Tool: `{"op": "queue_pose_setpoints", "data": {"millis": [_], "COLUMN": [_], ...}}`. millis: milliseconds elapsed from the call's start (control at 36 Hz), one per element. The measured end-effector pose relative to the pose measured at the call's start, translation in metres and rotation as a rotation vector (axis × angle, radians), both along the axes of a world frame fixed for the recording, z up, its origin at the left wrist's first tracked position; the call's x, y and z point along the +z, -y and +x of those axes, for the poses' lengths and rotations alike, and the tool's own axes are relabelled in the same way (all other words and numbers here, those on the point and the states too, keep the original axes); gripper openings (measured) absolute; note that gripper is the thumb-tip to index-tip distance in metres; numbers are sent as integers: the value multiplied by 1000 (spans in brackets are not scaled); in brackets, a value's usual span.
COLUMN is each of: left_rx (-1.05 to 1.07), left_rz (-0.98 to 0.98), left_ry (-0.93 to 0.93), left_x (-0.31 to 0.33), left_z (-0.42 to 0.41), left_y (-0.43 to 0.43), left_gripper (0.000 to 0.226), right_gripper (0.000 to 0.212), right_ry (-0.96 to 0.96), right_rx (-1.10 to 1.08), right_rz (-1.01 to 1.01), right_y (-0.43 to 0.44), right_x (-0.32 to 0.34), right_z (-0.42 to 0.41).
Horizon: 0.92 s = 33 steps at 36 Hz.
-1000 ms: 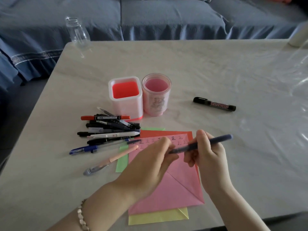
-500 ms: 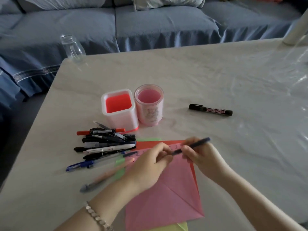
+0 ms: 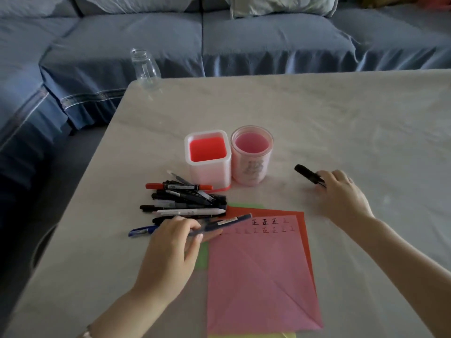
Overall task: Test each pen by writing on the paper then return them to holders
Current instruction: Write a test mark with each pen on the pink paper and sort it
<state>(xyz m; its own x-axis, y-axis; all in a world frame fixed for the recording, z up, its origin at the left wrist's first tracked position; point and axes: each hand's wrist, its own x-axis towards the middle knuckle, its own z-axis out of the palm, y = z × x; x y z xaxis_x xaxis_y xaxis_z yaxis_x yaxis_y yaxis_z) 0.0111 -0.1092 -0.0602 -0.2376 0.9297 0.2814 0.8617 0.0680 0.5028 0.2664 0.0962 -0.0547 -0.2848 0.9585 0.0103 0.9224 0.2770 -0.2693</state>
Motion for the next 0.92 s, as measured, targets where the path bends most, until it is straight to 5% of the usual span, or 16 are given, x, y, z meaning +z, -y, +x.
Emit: {"op": "queue_pose_setpoints", "data": {"millis": [139,250,333,528,722,917], "left_rx": [-115,-88,2,165,33,16], "left_rz": [11,-6,39,32,85,139], "left_ry": [-202,-316,-338,-337,-356,-210], "left_x": [-15,-24,-25,-25,-29,-13], "left_z": [-22,-36,-43,-52,-43,-28], "left_y": [16,23,23,23,29,25], "left_gripper": [19,45,35,35,24,39], "right_gripper": [30,27,26,26,49,28], "right_ry": [-180,-275,-348,-474,-549,-702], "right_rx": [42,97,135,175,153,90], "right_rz": [-30,-59,-87,-190,-375,-479], "right_y": [40,61,73,96,116,127], "right_x": [16,28,33,45,55,67], "right_z": [-12,-22,-29,-44,-56,-56]}}
